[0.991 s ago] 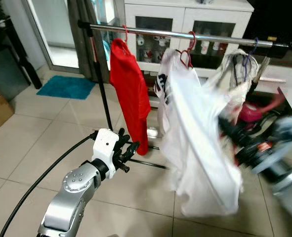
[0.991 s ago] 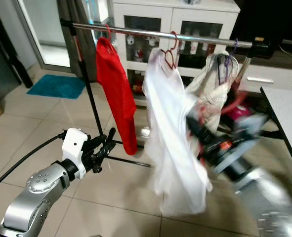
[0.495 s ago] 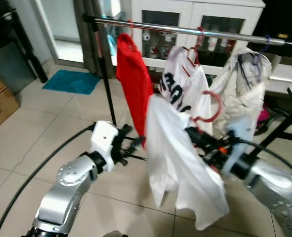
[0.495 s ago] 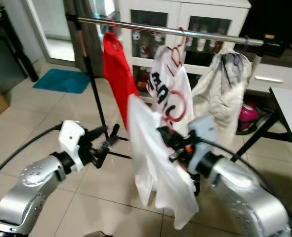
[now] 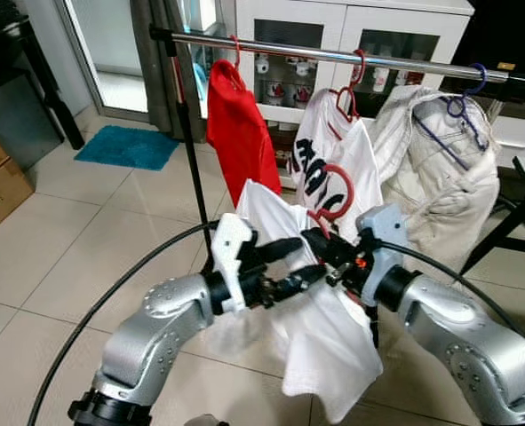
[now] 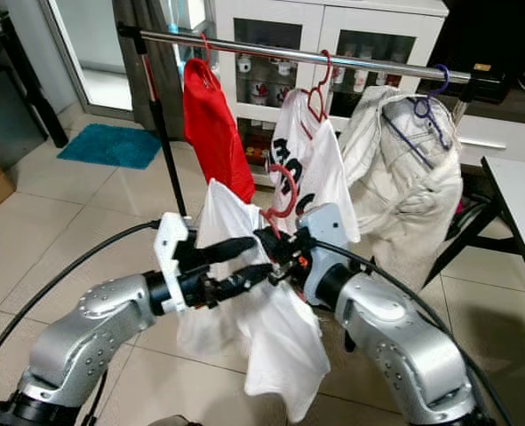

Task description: Hang hanger

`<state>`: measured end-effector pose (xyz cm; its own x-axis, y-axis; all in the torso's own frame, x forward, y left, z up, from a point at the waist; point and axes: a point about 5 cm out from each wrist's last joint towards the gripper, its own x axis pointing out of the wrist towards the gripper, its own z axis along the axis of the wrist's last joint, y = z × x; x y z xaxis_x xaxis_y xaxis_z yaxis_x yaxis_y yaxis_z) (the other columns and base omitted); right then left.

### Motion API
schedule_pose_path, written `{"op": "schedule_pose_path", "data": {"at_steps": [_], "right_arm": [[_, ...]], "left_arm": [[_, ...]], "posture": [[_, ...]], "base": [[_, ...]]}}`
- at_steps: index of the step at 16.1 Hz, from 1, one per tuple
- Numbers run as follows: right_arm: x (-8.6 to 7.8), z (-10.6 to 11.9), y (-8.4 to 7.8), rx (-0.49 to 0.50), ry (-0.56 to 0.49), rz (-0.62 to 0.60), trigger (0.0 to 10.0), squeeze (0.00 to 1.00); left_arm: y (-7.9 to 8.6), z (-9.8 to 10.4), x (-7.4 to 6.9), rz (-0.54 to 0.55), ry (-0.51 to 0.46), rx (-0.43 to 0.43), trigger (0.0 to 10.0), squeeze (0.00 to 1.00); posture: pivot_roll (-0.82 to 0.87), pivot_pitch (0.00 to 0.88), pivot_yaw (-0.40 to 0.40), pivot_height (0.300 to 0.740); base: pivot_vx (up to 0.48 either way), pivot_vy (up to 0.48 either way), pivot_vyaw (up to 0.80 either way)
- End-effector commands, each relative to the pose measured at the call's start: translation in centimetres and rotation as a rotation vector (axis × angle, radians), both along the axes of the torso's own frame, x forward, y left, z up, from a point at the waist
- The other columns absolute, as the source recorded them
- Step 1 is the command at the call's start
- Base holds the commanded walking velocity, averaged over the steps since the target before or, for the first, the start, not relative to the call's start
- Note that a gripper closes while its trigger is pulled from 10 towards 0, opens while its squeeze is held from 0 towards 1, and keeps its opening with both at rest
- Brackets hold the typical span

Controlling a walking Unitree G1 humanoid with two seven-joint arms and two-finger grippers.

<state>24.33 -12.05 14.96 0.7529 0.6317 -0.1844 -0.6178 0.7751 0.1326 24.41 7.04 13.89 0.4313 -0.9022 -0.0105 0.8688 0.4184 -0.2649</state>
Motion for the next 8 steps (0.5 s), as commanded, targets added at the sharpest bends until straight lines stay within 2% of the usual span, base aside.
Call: {"op": "schedule_pose_path", "data": {"at_steps": [1,2,3,4,8], "right_arm": [[0.4,0.9,0.3,0.003,-0.036,0.004,10.0,0.00],[0.5,1.2,0.4,0.020,-0.041,0.002,10.0,0.00],[0.5,1.3,0.4,0.031,-0.044,0.003,10.0,0.00],[0.5,1.5,0.5,0.040,-0.047,0.005,10.0,0.00],[0.5,1.9,0.6,0.054,-0.058,0.015,10.0,0.00]], "left_arm": [[-0.3,-0.3,0.0,-0.007,0.005,0.036,10.0,0.00],[-0.1,-0.8,0.7,0.060,0.011,0.076,9.9,0.00],[0.0,-0.9,1.2,0.099,-0.001,0.101,4.7,0.00],[0.1,-1.0,1.4,0.118,-0.001,0.109,0.0,0.00],[0.4,-1.4,2.2,0.199,-0.020,0.178,0.0,0.00]], "posture": [[-0.12,0.000,0.020,0.740],[-0.12,0.000,0.020,0.740],[-0.12,0.000,0.020,0.740],[-0.12,0.000,0.020,0.740],[-0.12,0.000,0.023,0.740]], "base": [[0.000,0.000,0.00],[0.000,0.000,0.00],[0.000,0.000,0.00],[0.000,0.000,0.00],[0.000,0.000,0.00]]}}
